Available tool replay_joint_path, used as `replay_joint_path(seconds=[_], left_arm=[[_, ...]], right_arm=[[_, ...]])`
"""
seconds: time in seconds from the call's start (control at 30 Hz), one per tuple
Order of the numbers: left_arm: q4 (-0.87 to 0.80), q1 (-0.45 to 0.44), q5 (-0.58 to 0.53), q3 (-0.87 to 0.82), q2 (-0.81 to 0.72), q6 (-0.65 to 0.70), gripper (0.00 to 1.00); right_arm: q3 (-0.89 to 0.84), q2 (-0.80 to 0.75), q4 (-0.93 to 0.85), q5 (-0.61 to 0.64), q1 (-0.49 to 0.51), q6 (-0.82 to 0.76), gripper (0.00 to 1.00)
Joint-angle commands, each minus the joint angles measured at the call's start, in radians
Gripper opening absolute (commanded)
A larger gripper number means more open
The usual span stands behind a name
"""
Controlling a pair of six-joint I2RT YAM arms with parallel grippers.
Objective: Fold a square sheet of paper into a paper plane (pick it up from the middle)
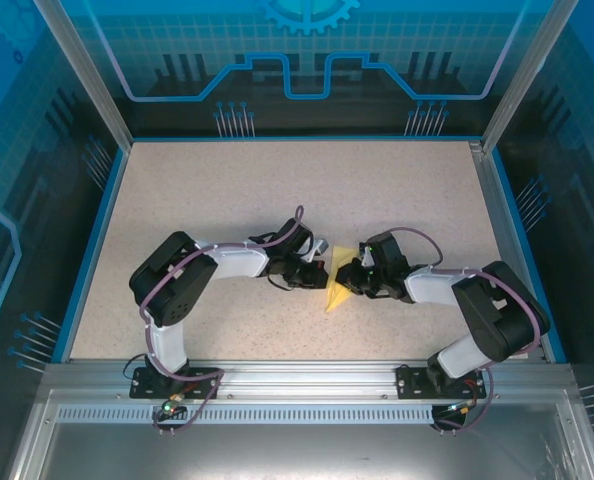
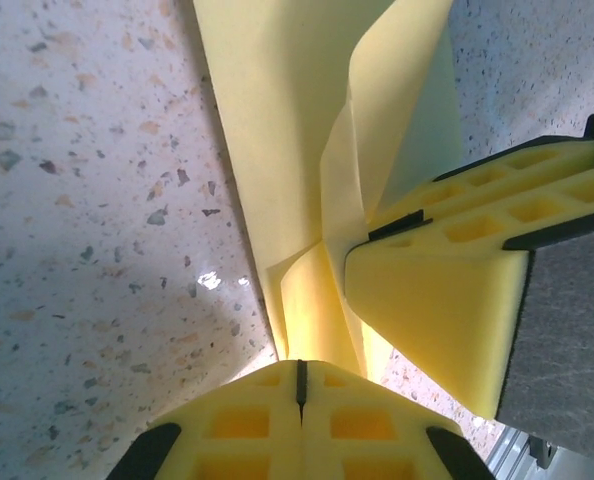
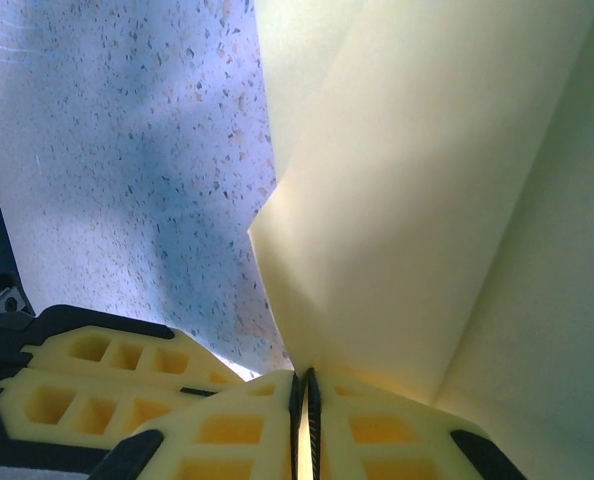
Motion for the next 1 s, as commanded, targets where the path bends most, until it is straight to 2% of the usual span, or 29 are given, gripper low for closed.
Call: replay_joint_path(seconds=[0.0, 0.4, 0.97], left_arm=[[-0.026, 0.008, 0.023, -0.005, -0.016, -0.008, 0.0], [-0.016, 0.01, 0.046, 0.011, 0.035, -0.001, 0.0], [-0.001, 0.009, 0.036, -0.043, -0.053, -0.024, 0.0]], right_arm=[[0.024, 0.012, -0.022, -0.009, 0.018, -0.021, 0.13], [0.056, 0.033, -0.057, -0.009, 0.029, -0.046, 0.14], [0.086, 0.085, -0.07, -0.014, 0.041, -0.065, 0.18]])
